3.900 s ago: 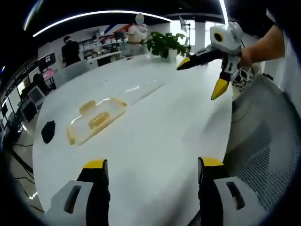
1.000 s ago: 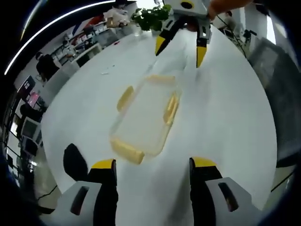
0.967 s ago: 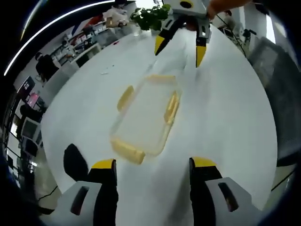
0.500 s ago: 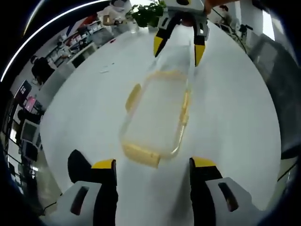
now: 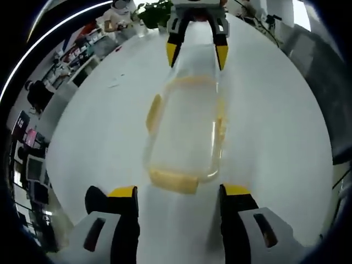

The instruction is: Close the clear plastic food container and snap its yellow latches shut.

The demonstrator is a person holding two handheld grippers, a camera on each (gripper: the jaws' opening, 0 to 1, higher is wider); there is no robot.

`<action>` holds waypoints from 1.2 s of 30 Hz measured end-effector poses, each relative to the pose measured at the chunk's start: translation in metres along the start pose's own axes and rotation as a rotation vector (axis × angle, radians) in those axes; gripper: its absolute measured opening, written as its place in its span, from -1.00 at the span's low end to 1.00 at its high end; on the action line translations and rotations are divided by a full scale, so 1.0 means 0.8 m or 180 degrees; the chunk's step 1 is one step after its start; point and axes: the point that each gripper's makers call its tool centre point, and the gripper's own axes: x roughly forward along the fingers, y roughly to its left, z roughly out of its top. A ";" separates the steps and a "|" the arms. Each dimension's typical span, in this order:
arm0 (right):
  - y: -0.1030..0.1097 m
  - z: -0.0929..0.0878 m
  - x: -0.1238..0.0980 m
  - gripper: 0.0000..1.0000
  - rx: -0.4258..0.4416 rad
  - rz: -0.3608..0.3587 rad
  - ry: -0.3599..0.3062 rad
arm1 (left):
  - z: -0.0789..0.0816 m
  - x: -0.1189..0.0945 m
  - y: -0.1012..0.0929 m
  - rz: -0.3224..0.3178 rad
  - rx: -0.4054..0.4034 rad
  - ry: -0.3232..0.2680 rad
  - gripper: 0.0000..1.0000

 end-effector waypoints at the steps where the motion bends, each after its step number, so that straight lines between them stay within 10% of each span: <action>1: 0.001 0.001 0.000 0.06 -0.0001 0.0018 -0.0007 | -0.001 0.002 0.002 -0.0009 0.0029 0.0012 0.15; 36: 0.000 -0.019 0.029 -0.16 -0.0075 0.0321 0.0519 | 0.011 0.020 0.004 -0.0541 0.0393 0.0039 -0.11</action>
